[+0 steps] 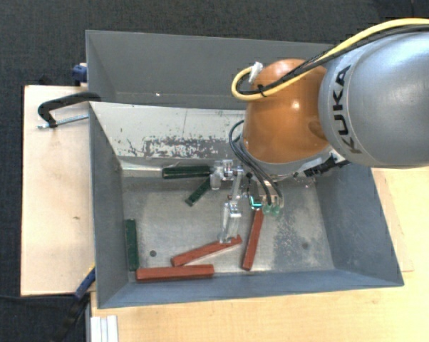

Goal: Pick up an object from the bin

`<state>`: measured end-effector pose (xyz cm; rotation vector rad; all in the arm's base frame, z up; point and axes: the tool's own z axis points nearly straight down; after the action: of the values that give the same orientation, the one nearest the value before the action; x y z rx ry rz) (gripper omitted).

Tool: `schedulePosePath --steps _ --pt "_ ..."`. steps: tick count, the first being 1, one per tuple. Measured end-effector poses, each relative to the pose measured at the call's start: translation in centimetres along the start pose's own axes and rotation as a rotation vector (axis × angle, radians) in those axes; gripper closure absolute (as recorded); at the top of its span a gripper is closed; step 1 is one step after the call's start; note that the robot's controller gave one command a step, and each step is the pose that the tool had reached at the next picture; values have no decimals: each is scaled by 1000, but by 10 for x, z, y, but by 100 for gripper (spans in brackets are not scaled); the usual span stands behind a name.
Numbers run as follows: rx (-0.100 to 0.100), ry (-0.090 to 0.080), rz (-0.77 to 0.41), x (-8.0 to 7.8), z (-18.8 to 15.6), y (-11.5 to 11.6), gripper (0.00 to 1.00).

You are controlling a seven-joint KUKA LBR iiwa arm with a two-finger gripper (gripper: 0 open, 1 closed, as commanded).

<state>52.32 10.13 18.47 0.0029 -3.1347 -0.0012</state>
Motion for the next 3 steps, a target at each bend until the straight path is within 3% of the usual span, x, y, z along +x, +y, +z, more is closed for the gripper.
schedulePosePath --steps 1,2,3 --pt "-1 -8 1 -2 -4 0 0" --pt "-1 -15 -49 5 34 3 0" --pt "0 -7 -240 17 111 -21 100"
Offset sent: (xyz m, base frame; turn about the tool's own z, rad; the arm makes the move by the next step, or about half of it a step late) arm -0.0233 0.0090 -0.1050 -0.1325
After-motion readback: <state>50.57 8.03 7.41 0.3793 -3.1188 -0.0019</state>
